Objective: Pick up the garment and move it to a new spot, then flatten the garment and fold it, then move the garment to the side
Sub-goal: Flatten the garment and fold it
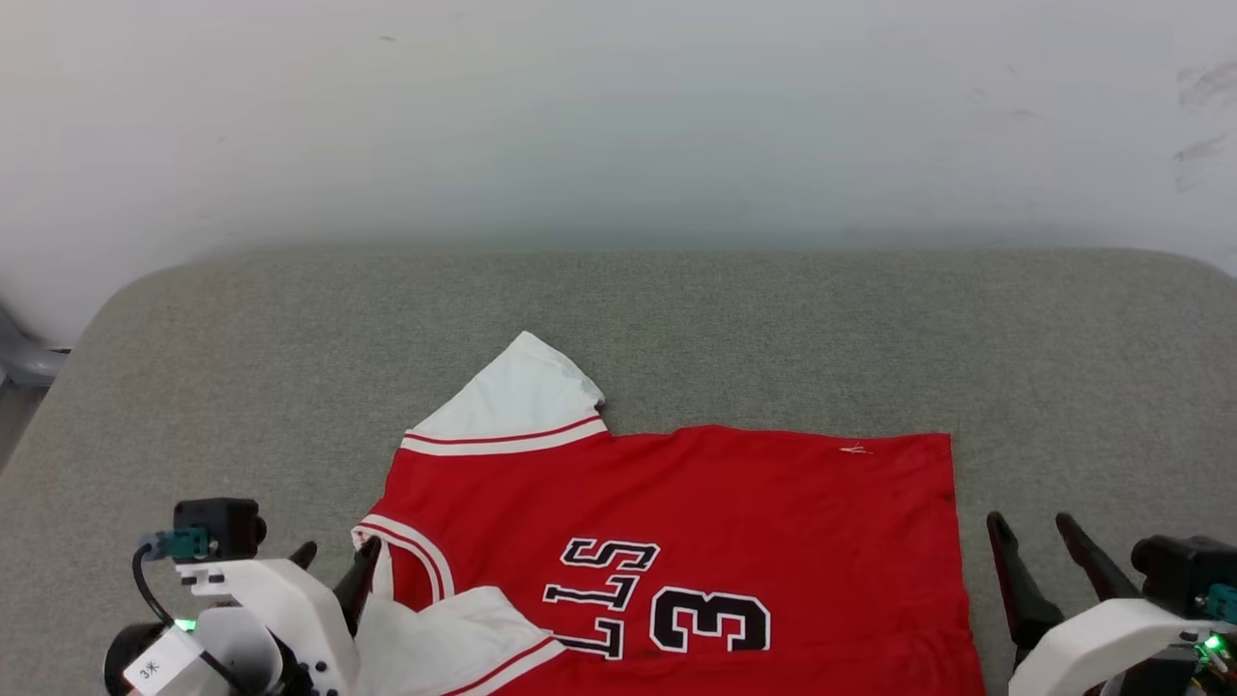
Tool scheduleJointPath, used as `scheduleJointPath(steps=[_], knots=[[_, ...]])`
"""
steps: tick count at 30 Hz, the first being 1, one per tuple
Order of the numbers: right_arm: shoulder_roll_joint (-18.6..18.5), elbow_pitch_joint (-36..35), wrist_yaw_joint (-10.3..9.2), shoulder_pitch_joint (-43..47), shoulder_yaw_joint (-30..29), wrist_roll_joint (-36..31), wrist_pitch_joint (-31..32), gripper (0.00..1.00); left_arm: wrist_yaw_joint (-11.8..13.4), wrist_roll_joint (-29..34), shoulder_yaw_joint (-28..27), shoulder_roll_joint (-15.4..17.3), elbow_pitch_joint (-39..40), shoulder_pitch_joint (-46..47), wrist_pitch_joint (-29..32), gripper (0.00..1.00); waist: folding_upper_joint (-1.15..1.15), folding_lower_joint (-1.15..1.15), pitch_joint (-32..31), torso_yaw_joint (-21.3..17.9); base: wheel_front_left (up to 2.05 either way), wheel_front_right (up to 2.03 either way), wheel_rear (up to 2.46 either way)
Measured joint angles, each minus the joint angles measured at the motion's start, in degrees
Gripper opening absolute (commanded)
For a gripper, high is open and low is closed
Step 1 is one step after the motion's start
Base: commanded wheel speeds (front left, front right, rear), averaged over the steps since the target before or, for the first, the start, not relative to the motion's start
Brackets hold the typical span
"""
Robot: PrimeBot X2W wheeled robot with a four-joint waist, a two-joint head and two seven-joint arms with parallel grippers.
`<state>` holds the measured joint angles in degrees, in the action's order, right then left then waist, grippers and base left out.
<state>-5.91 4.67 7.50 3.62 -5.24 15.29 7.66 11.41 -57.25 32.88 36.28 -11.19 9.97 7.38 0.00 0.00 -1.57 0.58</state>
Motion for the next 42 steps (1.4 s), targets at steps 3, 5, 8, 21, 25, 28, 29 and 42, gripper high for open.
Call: scheduleJointPath(steps=[3, 5, 8, 21, 25, 28, 29, 42], knots=[[1.3, -3.5, 0.01, -0.5, -0.2, -1.4, -1.9, 1.00, 0.0, 2.3, -0.3, -0.4, -0.2, 2.5, -2.8, 1.00, 0.00, 0.00, 0.8, -0.8, 0.00, 0.00, 0.00], [1.7, -5.3, 0.01, -1.1, -0.4, -2.1, -2.8, 1.00, 0.2, 3.6, -0.5, -0.6, -0.5, 4.1, -4.4, 1.00, 0.00, 0.00, 1.6, -1.3, 0.00, 0.00, 0.00], [2.2, -8.3, 0.01, -2.7, 0.0, -2.8, -3.7, 1.00, 0.2, 5.2, -1.3, -0.8, -1.1, 7.4, -6.3, 1.00, 0.00, 0.01, 3.7, -2.1, 0.00, 0.00, 0.00], [2.7, -14.6, 0.01, -9.8, 3.7, -6.9, -3.8, 1.00, -7.1, 5.1, -0.1, 0.5, -10.6, 26.9, 5.2, 1.00, 0.00, 0.02, 15.9, -7.7, 0.00, 0.00, 0.00], [2.7, -14.8, 0.01, -10.7, 4.1, -7.1, -3.9, 1.00, -10.7, 3.1, 0.9, 1.0, -13.4, 33.4, 13.6, 1.00, 0.00, 0.02, 18.6, -9.7, 0.00, 0.00, 0.00], [2.7, -14.6, 0.01, -11.3, 4.7, -7.0, -4.4, 1.00, -12.0, 1.7, 1.7, 1.4, -15.7, 37.8, 20.5, 1.00, 0.00, 0.02, 20.4, -11.1, 0.00, 0.00, 0.00], [2.7, -14.5, 0.01, -11.5, 4.9, -6.8, -4.7, 1.00, -12.3, 1.5, 2.1, 1.5, -16.4, 39.1, 22.8, 1.00, 0.00, 0.01, 20.9, -11.6, 0.00, 0.00, 0.00], [2.9, -10.3, 0.01, -13.1, 5.2, -4.4, -7.1, 1.00, -11.1, 0.5, 6.3, 2.7, -23.9, 48.0, 43.3, 0.00, 0.00, 0.00, 26.9, -16.4, 0.00, 0.00, 0.00]])
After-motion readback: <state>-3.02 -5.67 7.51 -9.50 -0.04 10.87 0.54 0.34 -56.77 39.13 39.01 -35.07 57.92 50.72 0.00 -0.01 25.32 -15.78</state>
